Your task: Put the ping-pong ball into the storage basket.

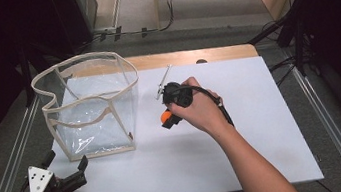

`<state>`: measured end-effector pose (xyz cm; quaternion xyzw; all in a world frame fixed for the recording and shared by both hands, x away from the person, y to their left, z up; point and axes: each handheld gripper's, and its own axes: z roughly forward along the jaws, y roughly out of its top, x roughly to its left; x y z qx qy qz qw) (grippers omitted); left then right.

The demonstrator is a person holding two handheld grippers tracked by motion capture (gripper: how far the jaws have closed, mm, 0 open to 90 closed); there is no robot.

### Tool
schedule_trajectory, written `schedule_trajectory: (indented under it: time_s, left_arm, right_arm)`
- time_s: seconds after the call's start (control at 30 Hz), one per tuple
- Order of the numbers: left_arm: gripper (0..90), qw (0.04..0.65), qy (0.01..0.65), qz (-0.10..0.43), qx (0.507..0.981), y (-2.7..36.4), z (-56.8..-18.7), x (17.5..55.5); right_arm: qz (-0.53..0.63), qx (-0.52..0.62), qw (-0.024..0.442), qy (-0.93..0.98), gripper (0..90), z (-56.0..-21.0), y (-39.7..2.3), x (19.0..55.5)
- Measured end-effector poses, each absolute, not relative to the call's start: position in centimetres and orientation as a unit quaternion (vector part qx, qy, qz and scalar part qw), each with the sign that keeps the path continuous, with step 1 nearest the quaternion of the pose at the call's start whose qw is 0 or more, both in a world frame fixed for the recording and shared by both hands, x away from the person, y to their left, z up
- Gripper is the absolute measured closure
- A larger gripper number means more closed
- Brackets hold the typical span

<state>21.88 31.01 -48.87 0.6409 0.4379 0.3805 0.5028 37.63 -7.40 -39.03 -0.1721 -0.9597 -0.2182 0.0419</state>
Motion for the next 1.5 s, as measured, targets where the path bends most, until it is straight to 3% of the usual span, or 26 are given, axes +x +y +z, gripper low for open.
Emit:
schedule_trajectory:
  time_s: [1.5]
  left_arm:
    - [0.0,0.505,0.436,0.378,0.641,31.0,-48.9,21.9]
  right_arm:
    - [-0.215,-0.136,0.046,-0.966,48.3,-33.3,-3.9,40.6]
